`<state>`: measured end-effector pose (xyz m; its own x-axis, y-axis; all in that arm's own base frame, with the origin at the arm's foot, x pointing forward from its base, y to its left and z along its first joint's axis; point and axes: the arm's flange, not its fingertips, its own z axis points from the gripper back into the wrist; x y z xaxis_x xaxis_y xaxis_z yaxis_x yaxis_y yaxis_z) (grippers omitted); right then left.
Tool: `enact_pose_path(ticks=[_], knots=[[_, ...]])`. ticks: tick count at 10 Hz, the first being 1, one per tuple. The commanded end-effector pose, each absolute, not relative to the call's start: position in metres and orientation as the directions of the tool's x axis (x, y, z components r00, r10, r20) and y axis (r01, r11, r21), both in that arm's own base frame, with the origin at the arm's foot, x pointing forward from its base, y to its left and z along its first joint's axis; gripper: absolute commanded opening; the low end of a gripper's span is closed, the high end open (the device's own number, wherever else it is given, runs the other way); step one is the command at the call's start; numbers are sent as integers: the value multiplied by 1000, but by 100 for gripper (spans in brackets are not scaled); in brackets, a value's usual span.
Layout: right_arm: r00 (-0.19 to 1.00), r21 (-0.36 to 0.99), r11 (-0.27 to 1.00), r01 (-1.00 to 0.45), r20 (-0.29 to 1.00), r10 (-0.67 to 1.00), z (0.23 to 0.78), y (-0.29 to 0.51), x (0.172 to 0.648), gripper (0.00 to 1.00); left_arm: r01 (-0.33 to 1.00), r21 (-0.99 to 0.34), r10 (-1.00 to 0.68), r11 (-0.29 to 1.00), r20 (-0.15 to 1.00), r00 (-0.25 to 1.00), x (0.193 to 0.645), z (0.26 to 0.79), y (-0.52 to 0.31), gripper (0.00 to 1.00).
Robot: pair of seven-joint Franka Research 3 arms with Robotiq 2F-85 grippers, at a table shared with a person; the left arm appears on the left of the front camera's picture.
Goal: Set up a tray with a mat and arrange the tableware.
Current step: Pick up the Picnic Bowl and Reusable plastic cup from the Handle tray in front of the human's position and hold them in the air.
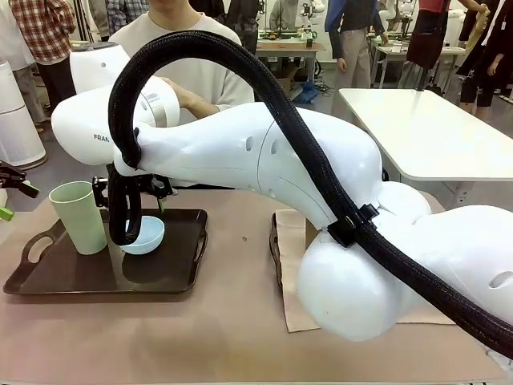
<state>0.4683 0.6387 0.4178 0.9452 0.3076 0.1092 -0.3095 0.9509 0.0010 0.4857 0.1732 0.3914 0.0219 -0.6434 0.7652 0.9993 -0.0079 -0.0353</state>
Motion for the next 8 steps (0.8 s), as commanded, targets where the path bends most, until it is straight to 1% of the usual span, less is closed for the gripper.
enact_pose_path(ticks=[1, 2, 3, 4, 8], knots=[[937, -46, 941, -336, 80, 339, 413, 627, 468, 99, 1000, -19, -642, 0, 766, 15, 488, 391, 173, 100], [950, -75, 949, -306, 45, 310, 412, 615, 459, 99, 1000, -19, -642, 0, 766, 15, 488, 391, 173, 100], [958, -49, 965, -256, 122, 260, 415, 604, 455, 99, 1000, -19, -642, 0, 766, 15, 488, 391, 173, 100], [959, -40, 971, -235, 152, 239, 407, 603, 462, 99, 1000, -19, -642, 0, 766, 15, 488, 391, 173, 100], [966, -13, 972, -233, 114, 233, 372, 611, 488, 99, 1000, -19, -642, 0, 766, 15, 488, 391, 173, 100]])
